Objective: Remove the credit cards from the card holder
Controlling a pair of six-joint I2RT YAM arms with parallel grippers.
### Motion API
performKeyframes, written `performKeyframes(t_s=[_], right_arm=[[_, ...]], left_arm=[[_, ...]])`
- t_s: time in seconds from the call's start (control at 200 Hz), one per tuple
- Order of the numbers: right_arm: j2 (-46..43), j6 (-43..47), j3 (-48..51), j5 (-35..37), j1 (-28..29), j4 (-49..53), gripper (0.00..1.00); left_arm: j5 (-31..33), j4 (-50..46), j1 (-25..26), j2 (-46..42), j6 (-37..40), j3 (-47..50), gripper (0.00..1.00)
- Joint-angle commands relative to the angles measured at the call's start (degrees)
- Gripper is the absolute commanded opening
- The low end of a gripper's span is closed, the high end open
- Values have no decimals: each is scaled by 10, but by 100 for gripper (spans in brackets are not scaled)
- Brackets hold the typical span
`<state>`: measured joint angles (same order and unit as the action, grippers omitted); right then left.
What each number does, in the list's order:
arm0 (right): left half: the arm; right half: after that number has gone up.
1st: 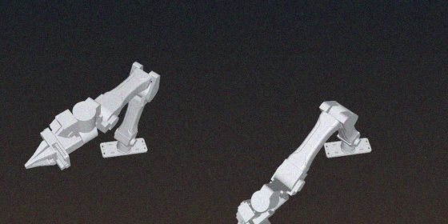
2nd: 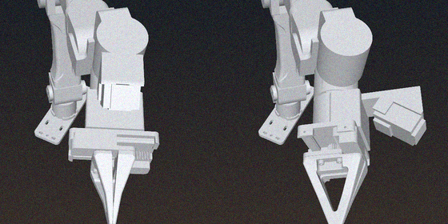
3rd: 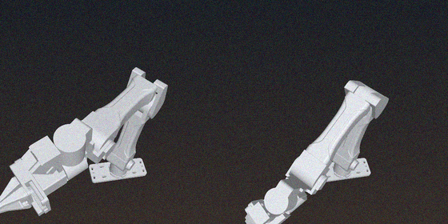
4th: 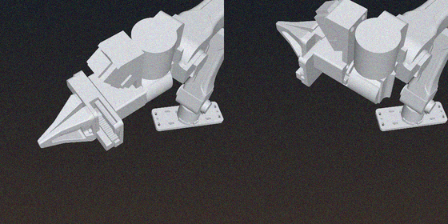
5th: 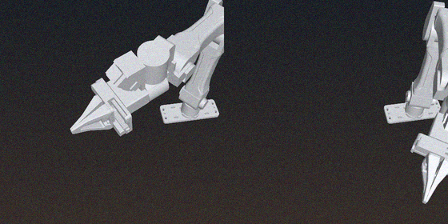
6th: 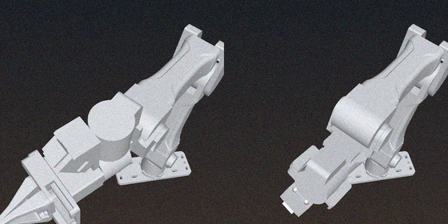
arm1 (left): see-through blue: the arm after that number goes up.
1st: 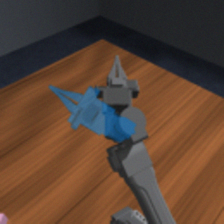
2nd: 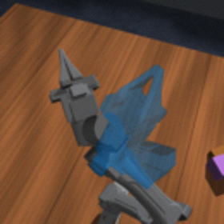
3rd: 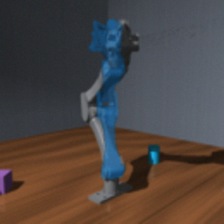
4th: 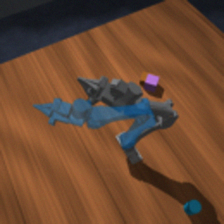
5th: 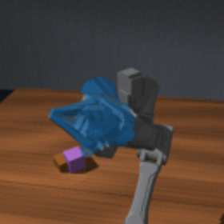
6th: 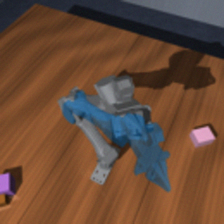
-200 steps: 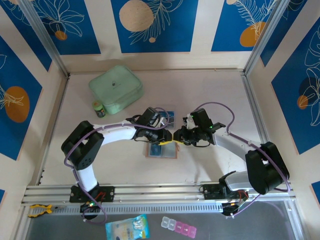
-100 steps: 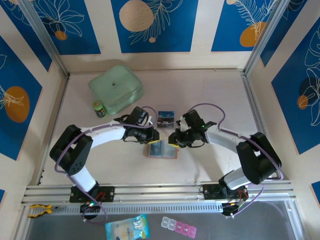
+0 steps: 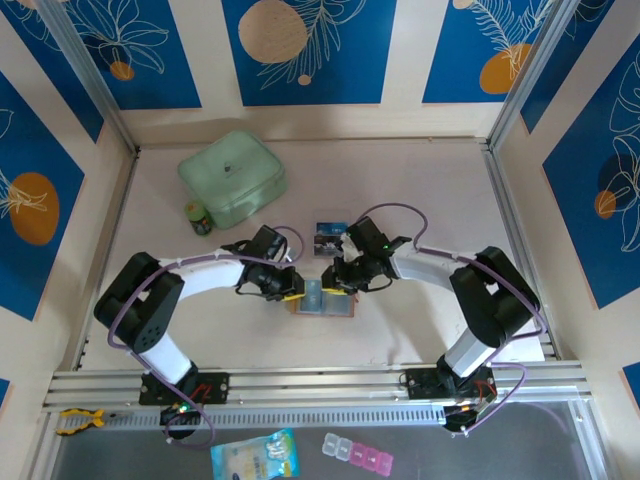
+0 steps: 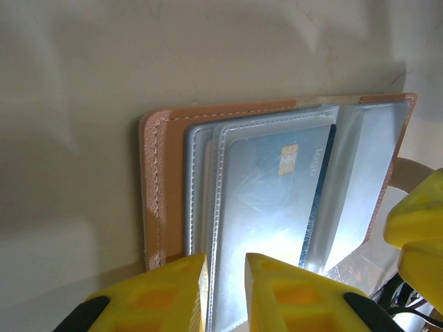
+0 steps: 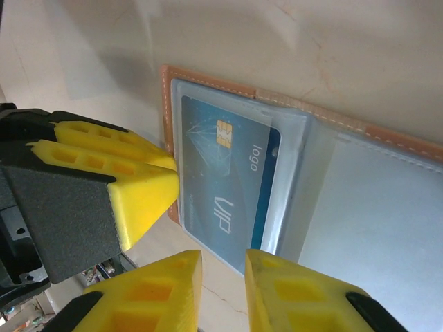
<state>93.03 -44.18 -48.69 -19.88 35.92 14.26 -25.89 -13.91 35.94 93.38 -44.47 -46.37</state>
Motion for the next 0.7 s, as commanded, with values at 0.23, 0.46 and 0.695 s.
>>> performKeyframes(t_s=[0.23, 0.46, 0.695], right_arm=[[17, -5, -15, -8, 9, 13, 24], [27, -5, -19, -13, 11, 9, 24], [40, -6, -19, -20, 13, -2, 22]], left_arm=[[-17, 20, -5, -18, -11, 23, 22], [-18, 22, -4, -24, -16, 24, 18], [-1, -8, -5, -24, 2, -4, 13]])
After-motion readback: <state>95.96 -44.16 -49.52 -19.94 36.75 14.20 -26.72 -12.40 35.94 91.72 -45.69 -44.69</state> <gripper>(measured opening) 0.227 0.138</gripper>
